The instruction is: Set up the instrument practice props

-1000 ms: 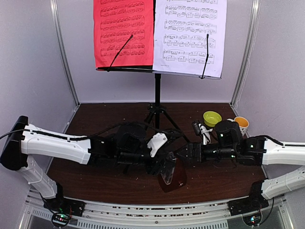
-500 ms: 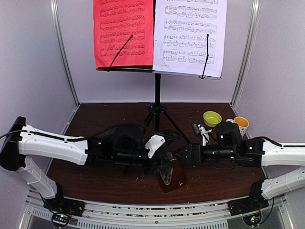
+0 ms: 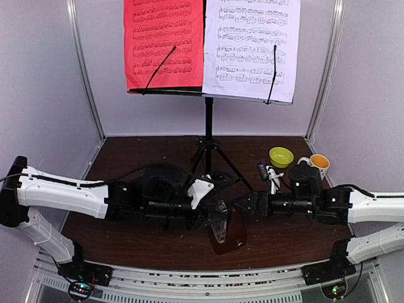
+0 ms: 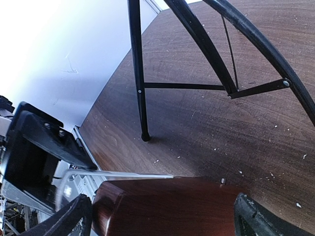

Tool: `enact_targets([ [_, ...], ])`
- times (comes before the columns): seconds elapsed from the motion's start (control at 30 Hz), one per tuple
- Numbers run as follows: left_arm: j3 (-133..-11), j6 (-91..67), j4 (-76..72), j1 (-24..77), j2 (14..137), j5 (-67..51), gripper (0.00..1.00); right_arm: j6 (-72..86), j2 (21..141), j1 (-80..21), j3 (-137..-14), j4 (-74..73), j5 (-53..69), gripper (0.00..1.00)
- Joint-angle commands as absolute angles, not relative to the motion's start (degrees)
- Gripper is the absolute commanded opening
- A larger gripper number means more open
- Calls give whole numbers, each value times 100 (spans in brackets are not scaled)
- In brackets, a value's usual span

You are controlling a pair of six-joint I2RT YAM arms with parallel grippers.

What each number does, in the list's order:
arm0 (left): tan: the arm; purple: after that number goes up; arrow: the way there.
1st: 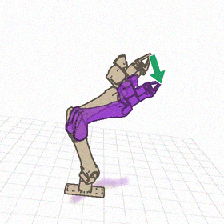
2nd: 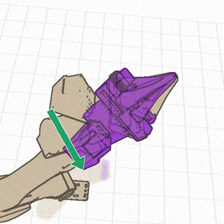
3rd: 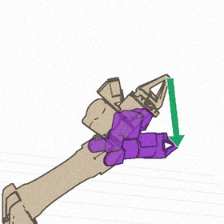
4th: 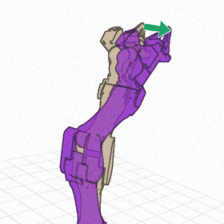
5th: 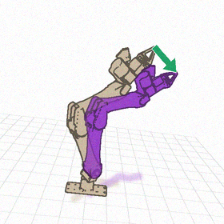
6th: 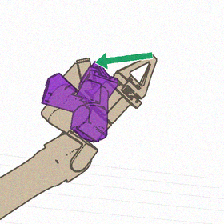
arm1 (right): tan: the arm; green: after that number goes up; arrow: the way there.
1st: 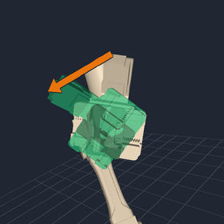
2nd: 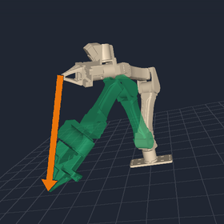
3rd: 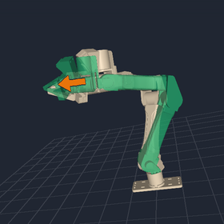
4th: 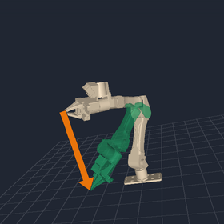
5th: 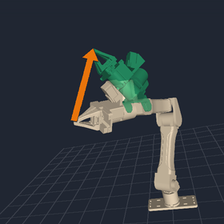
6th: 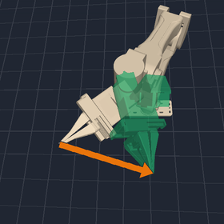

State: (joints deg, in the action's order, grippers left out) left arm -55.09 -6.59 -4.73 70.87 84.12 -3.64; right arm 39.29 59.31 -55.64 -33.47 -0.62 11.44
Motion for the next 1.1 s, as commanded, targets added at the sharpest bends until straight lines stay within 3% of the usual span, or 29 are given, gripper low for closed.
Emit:
enact_targets([
  [0.0, -5275, -815, -669, 7110, 7798, -325, 16, 3559, 6181, -5548, -3056, -1600, 825, 100],
  [0.37, -4772, -2589, 1427, 6600, 6063, 666, 16, 3243, 6518, -5548, -3562, -1599, 1139, 100],
  [0.53, -4732, -3439, 2969, 5316, 5280, 790, 17, 3133, 6561, -5546, -3770, -1593, 1239, 100],
  [0.57, -4816, -3427, 3525, 4447, 5259, 433, 17, 3072, 6627, -5546, -3912, -1647, 1290, 100],
  [0.73, -5111, -3209, 4159, 3125, 6065, -108, 16, 2949, 6763, -5552, -4052, -1722, 1363, 100],
  [1.07, -6346, -2527, 4790, 2365, 8060, 355, 11, 2955, 6741, -5553, -4135, -1768, 1390, 100],
])
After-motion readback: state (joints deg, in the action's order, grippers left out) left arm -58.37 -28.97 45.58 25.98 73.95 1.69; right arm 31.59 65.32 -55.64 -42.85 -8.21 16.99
